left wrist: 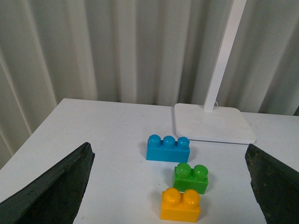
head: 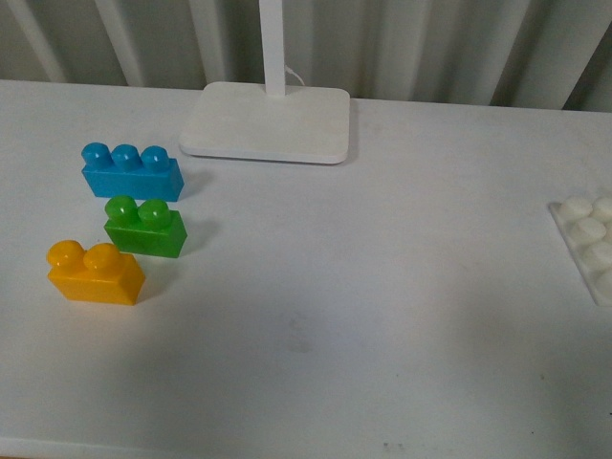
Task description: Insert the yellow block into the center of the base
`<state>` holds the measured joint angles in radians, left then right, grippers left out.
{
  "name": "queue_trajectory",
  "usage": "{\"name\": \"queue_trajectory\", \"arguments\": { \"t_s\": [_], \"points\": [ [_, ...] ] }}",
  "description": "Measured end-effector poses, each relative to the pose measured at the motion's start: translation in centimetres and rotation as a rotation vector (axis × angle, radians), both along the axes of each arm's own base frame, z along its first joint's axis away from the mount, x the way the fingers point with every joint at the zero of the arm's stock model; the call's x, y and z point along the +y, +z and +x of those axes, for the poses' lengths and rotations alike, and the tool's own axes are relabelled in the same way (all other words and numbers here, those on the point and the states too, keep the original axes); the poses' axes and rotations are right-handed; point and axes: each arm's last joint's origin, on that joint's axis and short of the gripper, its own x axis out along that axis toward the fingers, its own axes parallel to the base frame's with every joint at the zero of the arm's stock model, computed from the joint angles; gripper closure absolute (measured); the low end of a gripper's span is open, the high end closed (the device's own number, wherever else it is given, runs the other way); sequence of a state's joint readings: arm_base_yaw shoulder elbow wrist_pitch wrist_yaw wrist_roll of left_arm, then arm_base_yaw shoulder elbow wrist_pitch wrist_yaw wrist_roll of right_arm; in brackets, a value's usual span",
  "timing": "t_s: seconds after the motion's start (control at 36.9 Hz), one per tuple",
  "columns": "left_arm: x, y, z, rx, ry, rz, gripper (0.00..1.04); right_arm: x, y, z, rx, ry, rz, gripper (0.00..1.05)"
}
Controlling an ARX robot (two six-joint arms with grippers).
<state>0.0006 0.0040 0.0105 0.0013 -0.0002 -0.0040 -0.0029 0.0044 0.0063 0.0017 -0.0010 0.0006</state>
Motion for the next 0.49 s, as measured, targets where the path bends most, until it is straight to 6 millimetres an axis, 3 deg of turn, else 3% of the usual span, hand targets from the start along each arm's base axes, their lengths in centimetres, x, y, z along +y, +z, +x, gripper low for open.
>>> {"name": "queue_trajectory", "arguments": {
  "t_s": [0.49],
  "points": [
    [0.0,0.0,0.0,0.0,0.0,0.0,0.06,0.0,0.0,0.0,0.0,0.0,0.0,0.09]
  ]
}}
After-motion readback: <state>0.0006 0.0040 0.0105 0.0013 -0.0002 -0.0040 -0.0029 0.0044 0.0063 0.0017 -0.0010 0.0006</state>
